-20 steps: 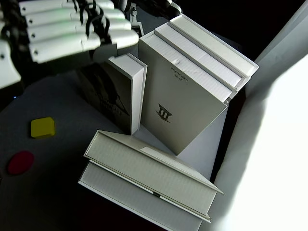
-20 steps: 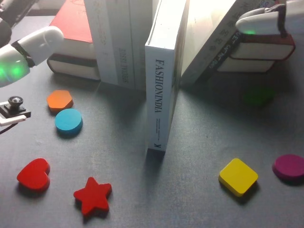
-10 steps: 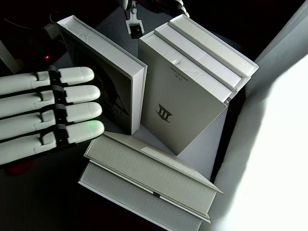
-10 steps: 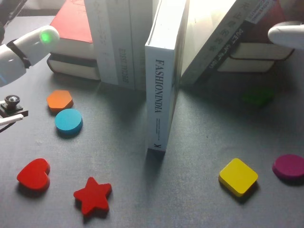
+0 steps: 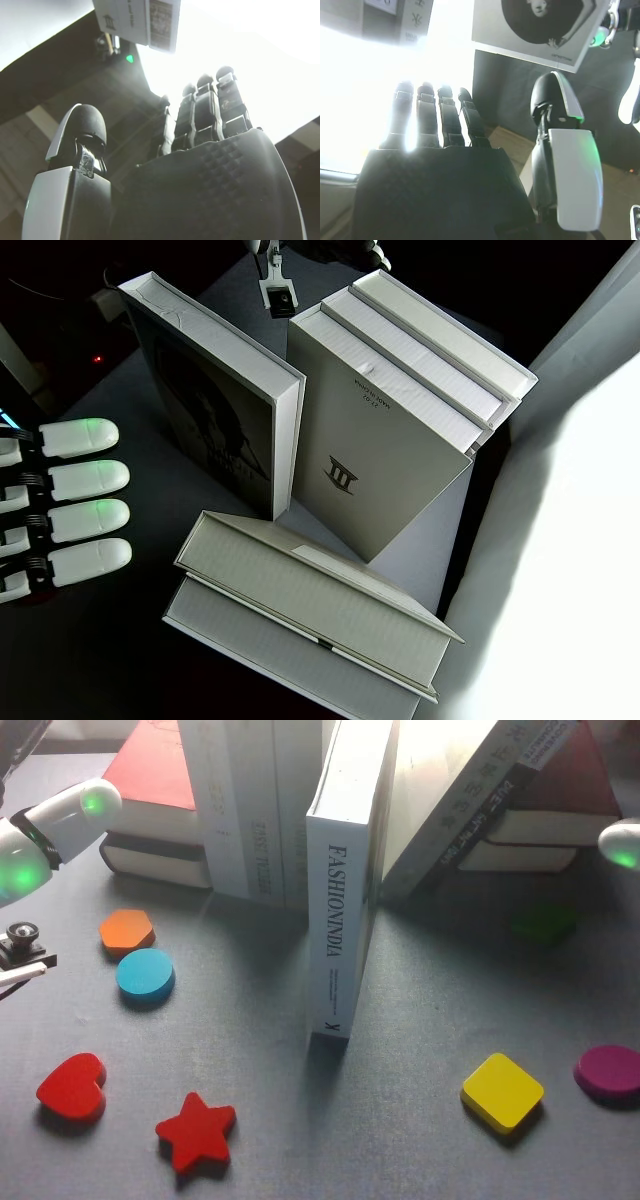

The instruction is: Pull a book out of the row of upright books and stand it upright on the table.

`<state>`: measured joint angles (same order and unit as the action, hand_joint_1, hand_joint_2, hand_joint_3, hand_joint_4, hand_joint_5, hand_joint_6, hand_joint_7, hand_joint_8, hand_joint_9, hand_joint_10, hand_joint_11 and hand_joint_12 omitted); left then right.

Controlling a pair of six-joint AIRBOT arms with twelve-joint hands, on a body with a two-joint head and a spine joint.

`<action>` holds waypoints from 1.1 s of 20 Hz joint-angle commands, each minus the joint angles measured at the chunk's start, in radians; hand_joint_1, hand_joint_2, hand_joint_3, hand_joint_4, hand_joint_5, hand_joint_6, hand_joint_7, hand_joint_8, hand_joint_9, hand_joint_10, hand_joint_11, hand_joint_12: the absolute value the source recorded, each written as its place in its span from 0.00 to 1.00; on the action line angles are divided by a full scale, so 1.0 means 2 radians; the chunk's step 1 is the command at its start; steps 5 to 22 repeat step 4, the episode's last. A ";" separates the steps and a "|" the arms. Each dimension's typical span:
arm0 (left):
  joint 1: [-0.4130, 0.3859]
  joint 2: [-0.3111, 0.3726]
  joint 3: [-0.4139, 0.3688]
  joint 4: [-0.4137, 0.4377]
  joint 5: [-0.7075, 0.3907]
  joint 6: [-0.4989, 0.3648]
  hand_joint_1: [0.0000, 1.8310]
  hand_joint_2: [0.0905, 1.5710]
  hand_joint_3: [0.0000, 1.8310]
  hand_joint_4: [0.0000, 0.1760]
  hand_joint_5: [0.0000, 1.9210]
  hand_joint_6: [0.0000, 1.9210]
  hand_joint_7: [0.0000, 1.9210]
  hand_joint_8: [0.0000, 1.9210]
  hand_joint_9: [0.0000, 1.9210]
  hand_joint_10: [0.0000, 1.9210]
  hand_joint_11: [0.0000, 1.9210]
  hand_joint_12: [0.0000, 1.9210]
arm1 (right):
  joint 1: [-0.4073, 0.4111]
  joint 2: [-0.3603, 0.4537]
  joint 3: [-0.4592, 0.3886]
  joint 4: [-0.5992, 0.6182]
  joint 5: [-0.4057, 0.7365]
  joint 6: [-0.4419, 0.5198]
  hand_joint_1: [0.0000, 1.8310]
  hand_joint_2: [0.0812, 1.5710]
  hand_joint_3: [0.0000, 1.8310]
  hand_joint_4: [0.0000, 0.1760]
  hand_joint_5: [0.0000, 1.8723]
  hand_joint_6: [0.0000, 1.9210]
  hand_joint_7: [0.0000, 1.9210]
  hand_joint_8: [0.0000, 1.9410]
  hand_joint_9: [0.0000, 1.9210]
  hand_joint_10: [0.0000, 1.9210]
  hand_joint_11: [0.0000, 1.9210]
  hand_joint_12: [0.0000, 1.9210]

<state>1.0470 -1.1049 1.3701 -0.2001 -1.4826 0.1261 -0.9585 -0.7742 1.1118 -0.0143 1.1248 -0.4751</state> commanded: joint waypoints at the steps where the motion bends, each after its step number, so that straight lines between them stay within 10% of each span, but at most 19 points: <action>1: -0.003 0.003 -0.001 -0.010 -0.064 -0.002 0.24 0.87 0.00 0.63 0.00 0.00 0.00 0.00 0.00 0.00 0.00 0.00 | -0.002 0.001 -0.002 0.026 0.084 0.001 0.27 0.76 0.01 0.00 0.00 0.00 0.00 0.00 0.00 0.00 0.00 0.00; 4: 0.002 0.004 -0.003 -0.010 -0.068 -0.002 0.23 0.87 0.00 0.45 0.00 0.00 0.00 0.00 0.00 0.00 0.00 0.00 | -0.034 0.001 -0.008 0.050 0.127 0.001 0.26 0.74 0.00 0.01 0.00 0.00 0.00 0.00 0.00 0.00 0.00 0.00; 22: 0.002 0.004 -0.003 -0.010 -0.068 -0.002 0.23 0.87 0.00 0.45 0.00 0.00 0.00 0.00 0.00 0.00 0.00 0.00 | -0.034 0.001 -0.008 0.050 0.127 0.001 0.26 0.74 0.00 0.01 0.00 0.00 0.00 0.00 0.00 0.00 0.00 0.00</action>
